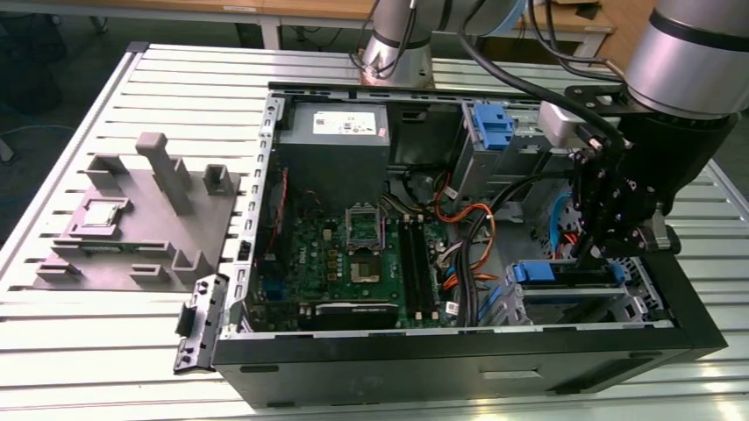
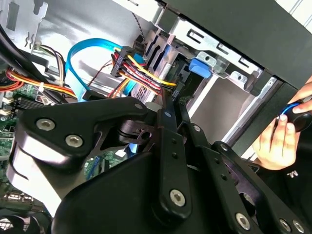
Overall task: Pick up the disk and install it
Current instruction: 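Insert the first disk wire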
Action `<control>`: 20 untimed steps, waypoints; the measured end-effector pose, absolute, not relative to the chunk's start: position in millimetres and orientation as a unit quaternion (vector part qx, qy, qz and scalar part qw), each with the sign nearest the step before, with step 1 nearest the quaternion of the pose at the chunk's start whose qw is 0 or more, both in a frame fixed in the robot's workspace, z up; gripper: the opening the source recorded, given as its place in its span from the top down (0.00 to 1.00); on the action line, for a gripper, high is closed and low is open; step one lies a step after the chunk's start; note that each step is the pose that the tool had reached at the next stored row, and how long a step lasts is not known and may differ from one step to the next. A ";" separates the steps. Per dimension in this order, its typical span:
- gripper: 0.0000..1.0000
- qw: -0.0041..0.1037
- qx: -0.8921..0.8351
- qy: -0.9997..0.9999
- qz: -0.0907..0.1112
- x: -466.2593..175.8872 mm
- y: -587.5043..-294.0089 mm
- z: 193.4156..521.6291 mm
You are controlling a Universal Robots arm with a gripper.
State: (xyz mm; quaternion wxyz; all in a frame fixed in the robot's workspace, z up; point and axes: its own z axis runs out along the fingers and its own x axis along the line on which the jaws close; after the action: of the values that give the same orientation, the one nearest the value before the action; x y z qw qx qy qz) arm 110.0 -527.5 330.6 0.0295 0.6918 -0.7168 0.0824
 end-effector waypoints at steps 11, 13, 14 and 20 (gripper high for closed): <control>0.83 0.030 0.689 -0.720 0.082 111.3 -527.5 329.1; 0.83 0.030 0.689 -0.720 0.082 111.4 -527.5 328.9; 0.83 0.030 0.689 -0.720 0.082 111.3 -527.5 328.8; 0.83 0.029 0.689 -0.720 0.082 111.3 -527.5 329.6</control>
State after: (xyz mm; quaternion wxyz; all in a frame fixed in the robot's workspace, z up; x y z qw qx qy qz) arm 111.3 -527.5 329.6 0.0294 0.6886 -0.7199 0.0821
